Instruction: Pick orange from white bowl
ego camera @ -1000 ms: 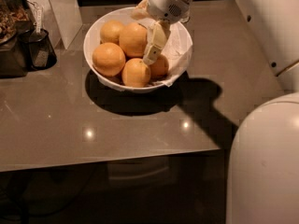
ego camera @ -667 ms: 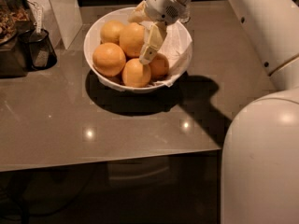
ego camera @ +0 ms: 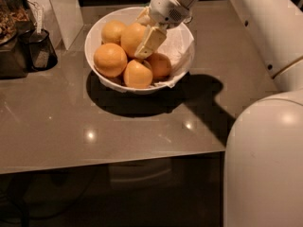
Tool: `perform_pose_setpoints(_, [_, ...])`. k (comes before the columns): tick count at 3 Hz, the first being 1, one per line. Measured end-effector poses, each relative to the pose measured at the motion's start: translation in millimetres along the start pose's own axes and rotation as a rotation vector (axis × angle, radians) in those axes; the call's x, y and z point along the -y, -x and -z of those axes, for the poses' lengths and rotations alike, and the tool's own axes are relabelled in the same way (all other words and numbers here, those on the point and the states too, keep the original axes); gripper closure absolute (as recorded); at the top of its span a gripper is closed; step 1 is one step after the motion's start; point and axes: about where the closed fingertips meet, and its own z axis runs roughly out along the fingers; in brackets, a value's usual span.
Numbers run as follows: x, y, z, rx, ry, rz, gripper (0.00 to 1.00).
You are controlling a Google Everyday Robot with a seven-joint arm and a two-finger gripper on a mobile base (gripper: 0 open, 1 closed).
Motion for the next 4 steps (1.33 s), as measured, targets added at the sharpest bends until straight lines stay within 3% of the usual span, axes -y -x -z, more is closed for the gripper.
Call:
perform_pose_setpoints(2, [-0.1,-5.1,-2.1,0.008,0.0,-0.014,0.96])
perform_pose_setpoints(3, [-2.4,0.5,9.6,0.011,-0.032,0.002,1.0])
perform_pose_setpoints(4, [-15.1,11.5,40.3,0.005,-0.109,0.036,1.0])
